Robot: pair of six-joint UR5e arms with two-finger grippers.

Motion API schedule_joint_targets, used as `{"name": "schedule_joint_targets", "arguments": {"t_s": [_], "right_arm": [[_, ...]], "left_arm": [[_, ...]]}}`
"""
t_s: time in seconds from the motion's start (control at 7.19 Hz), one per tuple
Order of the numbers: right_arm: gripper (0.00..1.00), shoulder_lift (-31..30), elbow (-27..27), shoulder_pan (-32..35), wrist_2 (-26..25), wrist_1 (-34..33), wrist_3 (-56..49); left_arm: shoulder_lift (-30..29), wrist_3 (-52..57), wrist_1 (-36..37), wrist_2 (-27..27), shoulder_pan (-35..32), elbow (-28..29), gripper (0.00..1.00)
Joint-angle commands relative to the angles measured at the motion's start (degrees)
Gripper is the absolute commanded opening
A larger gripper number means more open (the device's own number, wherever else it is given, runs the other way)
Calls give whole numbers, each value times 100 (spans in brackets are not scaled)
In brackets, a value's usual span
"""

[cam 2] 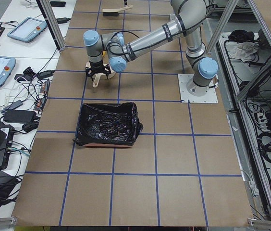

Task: Sweep and dump trash into bin
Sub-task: 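Grasp the white dustpan handle with the left gripper while the right gripper lowers, then close the right gripper on the white brush handle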

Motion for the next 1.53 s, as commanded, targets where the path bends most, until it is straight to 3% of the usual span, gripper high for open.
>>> {"name": "schedule_joint_targets", "arguments": {"t_s": [0.0, 0.42, 0.83, 1.25, 1.39], "right_arm": [[99, 77, 53, 144, -189, -10, 355], [96, 341, 80, 144, -224, -194, 364], [81, 429, 54, 144, -224, -221, 373], [59, 421, 36, 144, -224, -221, 399], [43, 421, 36, 144, -172, -239, 391]], "left_arm": [[-160, 289, 296, -49, -52, 40, 100], [-389, 351, 315, -225, -219, 207, 100], [-468, 368, 438, -199, -219, 216, 100], [-564, 324, 421, -155, -97, 207, 100], [-565, 298, 412, -138, -88, 207, 100]]}}
